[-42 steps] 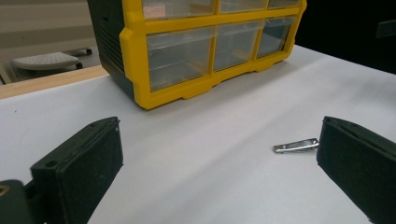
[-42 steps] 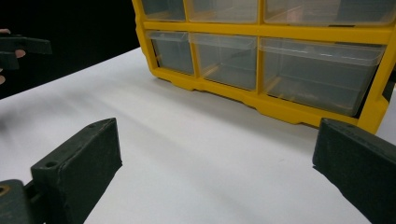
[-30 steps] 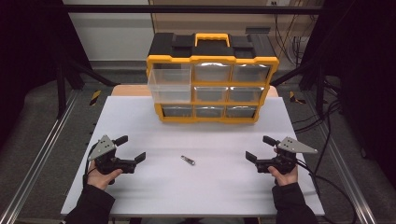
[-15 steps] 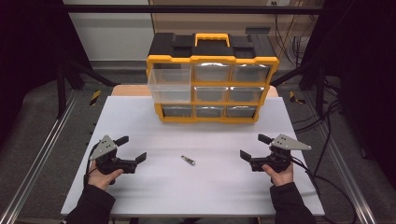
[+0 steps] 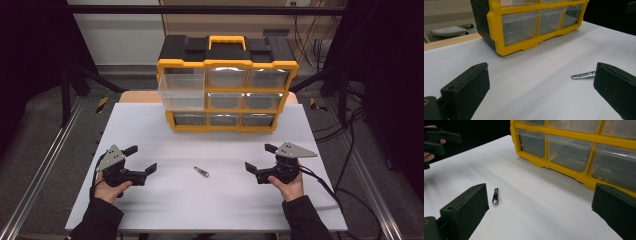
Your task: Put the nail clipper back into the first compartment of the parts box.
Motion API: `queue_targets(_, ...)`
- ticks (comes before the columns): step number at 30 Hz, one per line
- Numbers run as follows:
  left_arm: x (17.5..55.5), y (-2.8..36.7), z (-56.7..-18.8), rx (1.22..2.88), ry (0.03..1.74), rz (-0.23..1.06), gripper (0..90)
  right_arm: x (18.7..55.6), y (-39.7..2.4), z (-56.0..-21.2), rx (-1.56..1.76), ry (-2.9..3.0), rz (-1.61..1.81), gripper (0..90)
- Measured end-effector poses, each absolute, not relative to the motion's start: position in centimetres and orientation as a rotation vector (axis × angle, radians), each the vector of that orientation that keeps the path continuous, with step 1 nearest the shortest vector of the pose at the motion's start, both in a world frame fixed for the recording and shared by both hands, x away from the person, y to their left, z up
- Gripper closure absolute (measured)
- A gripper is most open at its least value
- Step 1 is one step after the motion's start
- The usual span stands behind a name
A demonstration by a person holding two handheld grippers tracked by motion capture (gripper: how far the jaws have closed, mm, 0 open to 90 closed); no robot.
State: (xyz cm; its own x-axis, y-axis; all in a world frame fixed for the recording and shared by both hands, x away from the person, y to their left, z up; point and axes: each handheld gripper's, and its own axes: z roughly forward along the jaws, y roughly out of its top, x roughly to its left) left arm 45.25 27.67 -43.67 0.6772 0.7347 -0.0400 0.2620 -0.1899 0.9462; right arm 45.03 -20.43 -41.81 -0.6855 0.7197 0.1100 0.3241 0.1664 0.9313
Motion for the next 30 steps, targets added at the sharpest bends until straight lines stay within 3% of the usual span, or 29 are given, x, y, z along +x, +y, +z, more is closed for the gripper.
queue_targets(30,45.3,27.7,-43.8,1.756,0.813,0.526,0.1,46.1,-12.2,-43.4,0.924,2.290,1.393,2.6)
